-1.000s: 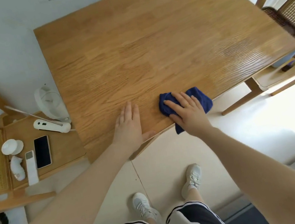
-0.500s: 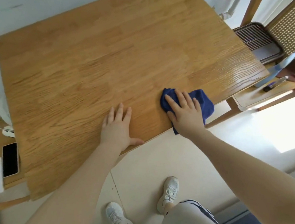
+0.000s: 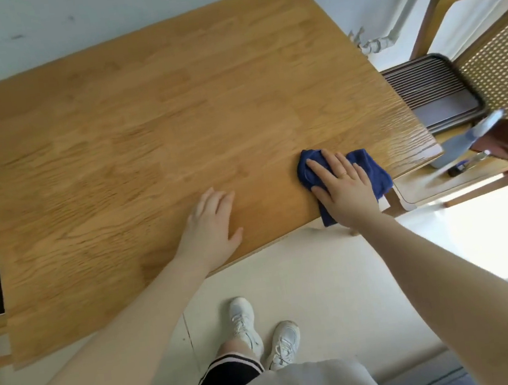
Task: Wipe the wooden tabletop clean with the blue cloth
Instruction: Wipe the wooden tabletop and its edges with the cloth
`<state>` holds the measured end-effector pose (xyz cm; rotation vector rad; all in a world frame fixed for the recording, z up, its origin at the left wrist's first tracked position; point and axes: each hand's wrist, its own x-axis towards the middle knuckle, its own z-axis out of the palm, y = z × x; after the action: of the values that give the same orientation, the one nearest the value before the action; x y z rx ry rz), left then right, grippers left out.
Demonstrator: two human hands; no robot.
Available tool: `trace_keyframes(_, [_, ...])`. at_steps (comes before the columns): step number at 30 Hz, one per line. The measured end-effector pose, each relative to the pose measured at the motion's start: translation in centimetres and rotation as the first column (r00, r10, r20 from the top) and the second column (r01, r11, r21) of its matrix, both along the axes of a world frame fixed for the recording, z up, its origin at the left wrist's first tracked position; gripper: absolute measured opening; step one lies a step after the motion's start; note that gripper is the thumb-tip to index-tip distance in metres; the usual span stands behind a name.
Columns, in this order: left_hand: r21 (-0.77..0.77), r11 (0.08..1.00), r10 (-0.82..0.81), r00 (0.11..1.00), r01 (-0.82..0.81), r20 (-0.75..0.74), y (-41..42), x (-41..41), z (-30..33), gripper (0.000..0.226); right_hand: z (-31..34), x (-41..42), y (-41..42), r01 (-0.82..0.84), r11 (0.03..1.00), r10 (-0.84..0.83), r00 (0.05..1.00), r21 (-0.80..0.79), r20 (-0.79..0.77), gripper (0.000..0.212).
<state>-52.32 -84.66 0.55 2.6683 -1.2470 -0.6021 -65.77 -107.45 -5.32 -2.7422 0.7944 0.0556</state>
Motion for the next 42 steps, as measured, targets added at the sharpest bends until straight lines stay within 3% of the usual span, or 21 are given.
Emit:
trace_keyframes(4, [-0.006,0.992,-0.124,0.991,0.124,-0.052,-3.6,0.1,-0.8,0.065,0.9,-0.8,-5.9,0.276,0.961,-0.273,0.959,0.033,-0.081,0.052])
trace_keyframes(7, [0.0,0.983,-0.185,0.98,0.185,-0.08,-6.6,0.7,-1.1,0.065,1.3,-0.1,-5.4,0.371,0.928,-0.365,0.923,0.032,-0.12,0.051])
trace_keyframes(9, [0.017,0.973,-0.229,0.969,0.231,-0.087,-8.7,1.2,-1.0,0.067,1.4,0.1,-3.0,0.379,0.925,-0.373,0.92,0.028,-0.12,0.051])
trace_keyframes(12, [0.045,0.958,-0.277,0.957,0.282,-0.087,-12.3,2.1,-0.6,0.07,1.2,0.3,0.7,0.234,0.972,-0.23,0.968,0.03,-0.103,0.049])
trace_keyframes(16, [0.04,0.945,-0.32,0.944,0.324,-0.08,-17.2,3.1,0.0,0.075,1.7,0.1,-1.5,0.097,0.994,-0.092,0.991,0.056,-0.097,0.06])
trace_keyframes(21, [0.041,0.953,-0.291,0.943,0.301,-0.163,-20.5,2.7,-0.5,0.081,1.1,-2.7,-9.7,0.309,0.951,-0.309,0.943,-0.023,-0.124,0.047])
trace_keyframes(24, [0.092,0.935,-0.335,0.938,0.342,-0.083,-22.1,2.3,-1.3,0.092,1.2,-4.0,-13.4,0.37,0.927,-0.374,0.919,-0.05,-0.128,0.046])
trace_keyframes(26, [0.165,0.902,-0.399,0.916,0.399,-0.032,-23.2,2.1,-1.6,0.1,1.2,-4.6,-13.6,0.33,0.943,-0.334,0.934,-0.054,-0.125,0.043])
trace_keyframes(30, [0.262,0.885,-0.385,0.922,0.384,-0.047,-25.0,2.3,-1.0,0.112,1.5,-4.6,-13.8,0.092,0.995,-0.097,0.987,-0.041,-0.131,0.053])
trace_keyframes(34, [0.37,0.884,-0.29,0.956,0.285,-0.042,-26.5,1.0,-0.2,0.116,1.3,-1.0,-19.3,-0.139,0.989,0.134,0.985,-0.04,-0.108,0.05])
trace_keyframes(39, [0.463,0.873,-0.158,0.987,0.151,-0.024,-28.9,-0.1,0.4,0.116,1.0,6.7,-25.5,-0.161,0.987,0.161,0.987,-0.007,-0.019,0.045])
trace_keyframes(42, [0.491,0.864,-0.087,0.993,0.112,-0.074,-28.6,-1.0,0.8,0.118,0.5,3.7,-24.9,-0.397,0.917,0.398,0.917,-0.046,0.013,0.045])
